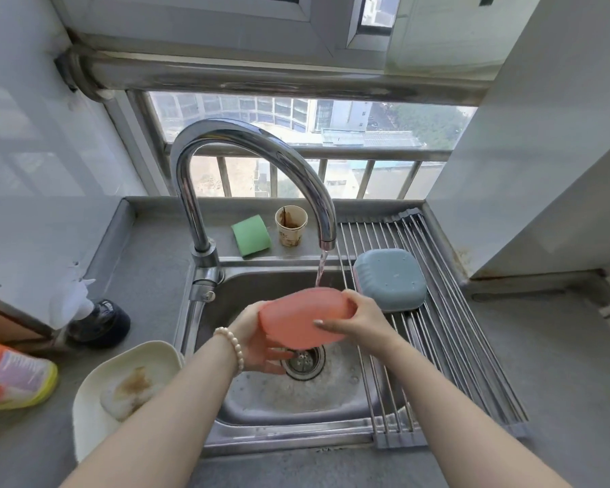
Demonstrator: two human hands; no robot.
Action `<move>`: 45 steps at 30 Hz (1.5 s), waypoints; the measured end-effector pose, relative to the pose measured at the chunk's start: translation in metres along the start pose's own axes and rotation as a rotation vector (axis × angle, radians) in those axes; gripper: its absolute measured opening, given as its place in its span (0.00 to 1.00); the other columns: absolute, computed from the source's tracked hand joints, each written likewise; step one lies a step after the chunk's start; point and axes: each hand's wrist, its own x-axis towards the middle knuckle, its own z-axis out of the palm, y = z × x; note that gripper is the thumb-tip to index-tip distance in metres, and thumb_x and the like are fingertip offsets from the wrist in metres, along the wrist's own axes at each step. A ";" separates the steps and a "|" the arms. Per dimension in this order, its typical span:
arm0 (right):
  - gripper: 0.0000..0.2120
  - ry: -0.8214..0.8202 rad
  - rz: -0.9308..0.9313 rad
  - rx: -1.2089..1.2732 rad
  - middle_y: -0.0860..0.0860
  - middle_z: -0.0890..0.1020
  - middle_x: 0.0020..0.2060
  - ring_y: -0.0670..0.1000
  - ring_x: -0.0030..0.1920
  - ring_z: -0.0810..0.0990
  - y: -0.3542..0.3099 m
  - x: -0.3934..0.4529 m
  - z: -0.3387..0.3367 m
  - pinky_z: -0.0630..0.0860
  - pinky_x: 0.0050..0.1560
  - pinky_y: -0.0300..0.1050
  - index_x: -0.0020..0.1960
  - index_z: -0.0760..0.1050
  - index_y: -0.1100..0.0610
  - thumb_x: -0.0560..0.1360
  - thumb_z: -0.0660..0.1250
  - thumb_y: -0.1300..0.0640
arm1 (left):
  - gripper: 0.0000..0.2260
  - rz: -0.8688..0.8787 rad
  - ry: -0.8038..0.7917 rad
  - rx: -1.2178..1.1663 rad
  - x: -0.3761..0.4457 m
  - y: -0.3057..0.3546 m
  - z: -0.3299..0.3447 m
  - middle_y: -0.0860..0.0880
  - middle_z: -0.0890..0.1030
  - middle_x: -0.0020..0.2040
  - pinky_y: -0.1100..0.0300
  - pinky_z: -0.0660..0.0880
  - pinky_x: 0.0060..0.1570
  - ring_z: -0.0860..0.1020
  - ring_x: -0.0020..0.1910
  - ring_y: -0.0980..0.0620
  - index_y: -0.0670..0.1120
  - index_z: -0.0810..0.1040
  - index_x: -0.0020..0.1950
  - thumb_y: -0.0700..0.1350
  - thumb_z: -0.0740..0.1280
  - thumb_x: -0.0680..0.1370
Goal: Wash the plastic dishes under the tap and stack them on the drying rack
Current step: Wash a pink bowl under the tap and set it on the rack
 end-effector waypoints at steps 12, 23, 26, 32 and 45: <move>0.24 0.321 0.332 -0.345 0.58 0.78 0.59 0.59 0.60 0.75 -0.003 0.039 0.037 0.68 0.57 0.50 0.62 0.74 0.55 0.81 0.46 0.43 | 0.28 0.327 -0.094 -0.495 -0.009 -0.003 0.049 0.38 0.81 0.56 0.49 0.72 0.62 0.79 0.57 0.43 0.35 0.76 0.62 0.59 0.58 0.79; 0.36 0.275 -0.109 -0.771 0.52 0.59 0.75 0.57 0.76 0.47 -0.035 0.024 0.081 0.39 0.73 0.62 0.70 0.67 0.47 0.68 0.38 0.37 | 0.32 0.471 -0.116 -0.481 0.009 0.002 0.040 0.42 0.77 0.64 0.52 0.67 0.67 0.75 0.63 0.45 0.42 0.72 0.67 0.65 0.47 0.78; 0.33 0.252 -0.123 -0.787 0.52 0.76 0.59 0.56 0.66 0.67 -0.043 0.035 0.061 0.56 0.69 0.56 0.57 0.75 0.52 0.68 0.40 0.37 | 0.25 0.476 0.007 -0.408 0.012 0.004 0.035 0.38 0.80 0.58 0.50 0.74 0.61 0.80 0.56 0.44 0.38 0.79 0.59 0.58 0.62 0.78; 0.17 0.176 0.214 -0.471 0.59 0.81 0.53 0.59 0.56 0.77 -0.045 0.054 0.014 0.69 0.51 0.45 0.50 0.82 0.58 0.78 0.58 0.48 | 0.16 0.563 0.218 -0.031 0.000 0.022 0.032 0.43 0.76 0.36 0.56 0.72 0.37 0.73 0.35 0.48 0.37 0.79 0.41 0.52 0.73 0.71; 0.20 0.574 0.223 -0.362 0.61 0.83 0.50 0.61 0.52 0.79 -0.035 0.038 0.027 0.67 0.45 0.46 0.50 0.81 0.63 0.81 0.55 0.51 | 0.16 1.093 0.935 1.096 0.015 0.013 0.078 0.45 0.79 0.43 0.46 0.75 0.42 0.77 0.42 0.40 0.47 0.80 0.39 0.54 0.57 0.72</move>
